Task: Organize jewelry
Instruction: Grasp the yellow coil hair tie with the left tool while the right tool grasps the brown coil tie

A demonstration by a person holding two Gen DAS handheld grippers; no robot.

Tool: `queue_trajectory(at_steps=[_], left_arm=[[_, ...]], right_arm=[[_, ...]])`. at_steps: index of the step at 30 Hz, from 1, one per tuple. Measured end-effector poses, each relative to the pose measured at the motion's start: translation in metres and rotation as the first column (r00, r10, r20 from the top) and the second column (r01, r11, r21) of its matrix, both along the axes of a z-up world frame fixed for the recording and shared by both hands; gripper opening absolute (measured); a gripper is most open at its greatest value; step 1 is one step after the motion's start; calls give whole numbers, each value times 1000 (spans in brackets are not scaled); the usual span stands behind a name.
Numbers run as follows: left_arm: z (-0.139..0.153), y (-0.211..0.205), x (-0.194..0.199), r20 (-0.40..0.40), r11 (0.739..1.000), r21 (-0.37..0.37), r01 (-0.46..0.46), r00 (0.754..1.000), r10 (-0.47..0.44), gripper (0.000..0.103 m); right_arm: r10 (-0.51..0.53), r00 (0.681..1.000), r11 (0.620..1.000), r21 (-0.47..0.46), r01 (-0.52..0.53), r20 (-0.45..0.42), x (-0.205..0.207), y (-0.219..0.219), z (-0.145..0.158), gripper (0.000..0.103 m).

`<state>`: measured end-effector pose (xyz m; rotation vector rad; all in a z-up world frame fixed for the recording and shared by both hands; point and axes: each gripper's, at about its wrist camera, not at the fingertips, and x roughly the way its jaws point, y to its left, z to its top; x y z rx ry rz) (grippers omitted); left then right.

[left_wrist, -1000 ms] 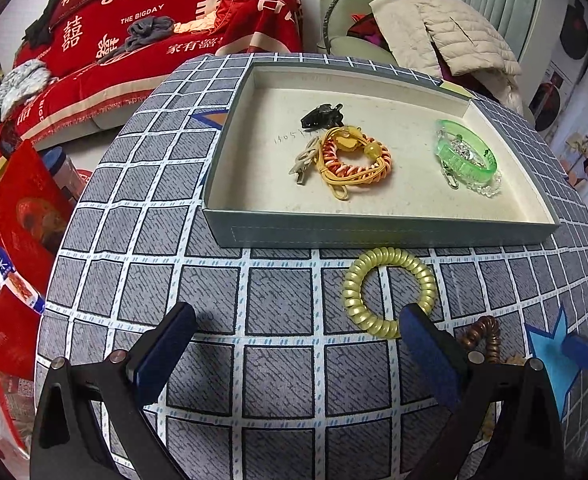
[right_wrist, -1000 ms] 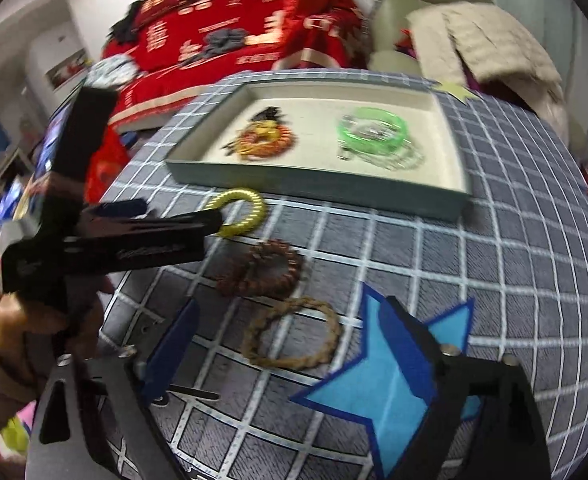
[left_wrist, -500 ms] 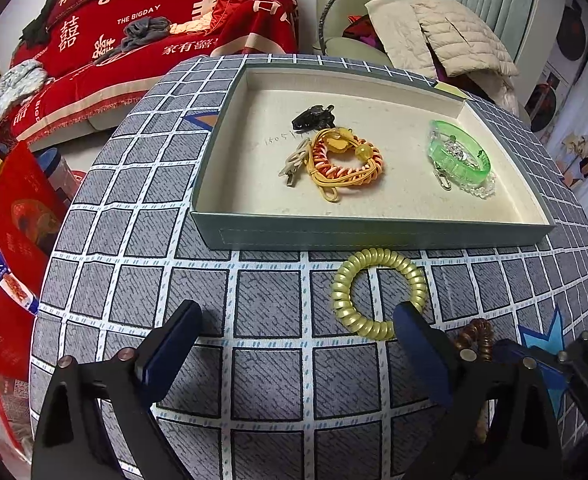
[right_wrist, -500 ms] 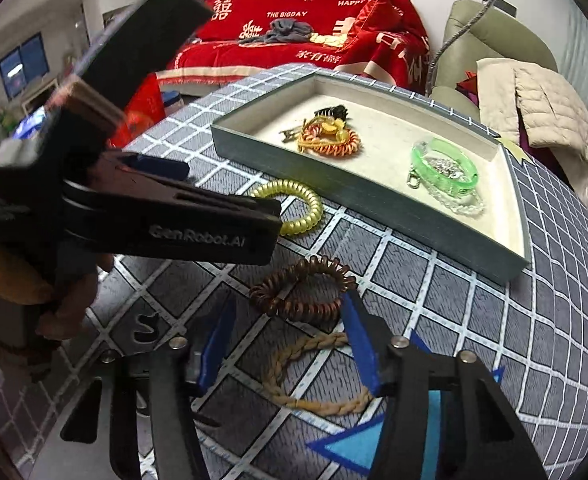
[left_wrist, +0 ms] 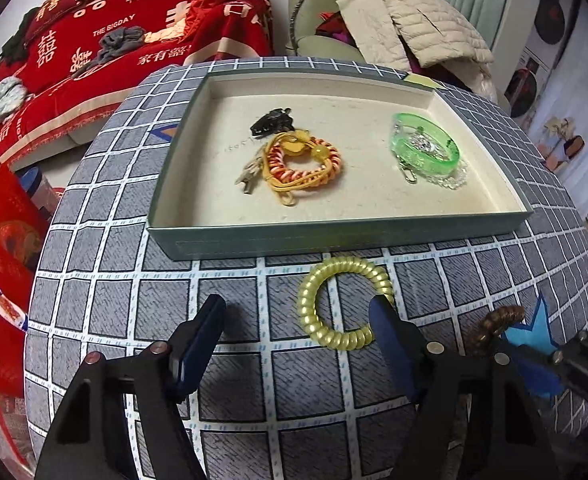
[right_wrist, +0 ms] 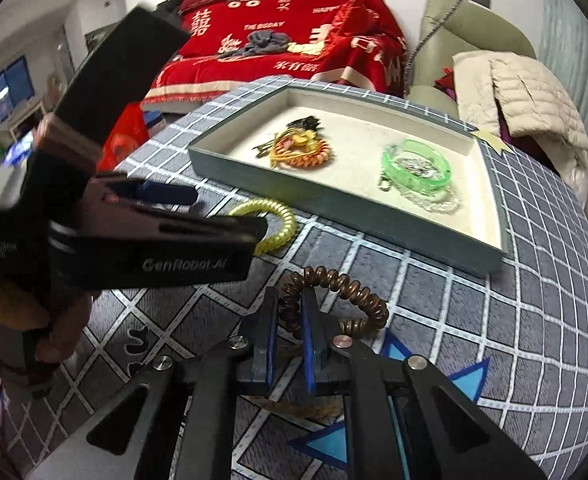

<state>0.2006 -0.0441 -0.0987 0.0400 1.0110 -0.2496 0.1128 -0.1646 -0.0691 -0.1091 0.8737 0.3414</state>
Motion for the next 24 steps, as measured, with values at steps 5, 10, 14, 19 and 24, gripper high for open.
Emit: queue_trajectory(at_steps=[5, 10, 14, 19, 24], left_arm=[[3, -7, -2, -4, 999, -9, 46, 999, -47, 68], [0, -20, -11, 12, 991, 52, 126, 992, -127, 31], [2, -22, -20, 18, 987, 15, 158, 987, -158, 31], [13, -19, -26, 41, 988, -11, 154, 987, -154, 31], [29, -9, -30, 70, 990, -48, 134, 989, -130, 31]], right_arm=[[-62, 998, 994, 93, 64, -29, 2, -19, 7, 12], [-117, 991, 979, 161, 125, -60, 3, -36, 10, 12], [-149, 986, 967, 196, 161, -76, 2, -45, 14, 12], [-177, 979, 952, 236, 195, -98, 0, -55, 17, 12], [-192, 975, 942, 258, 215, -109, 0, -62, 21, 12]])
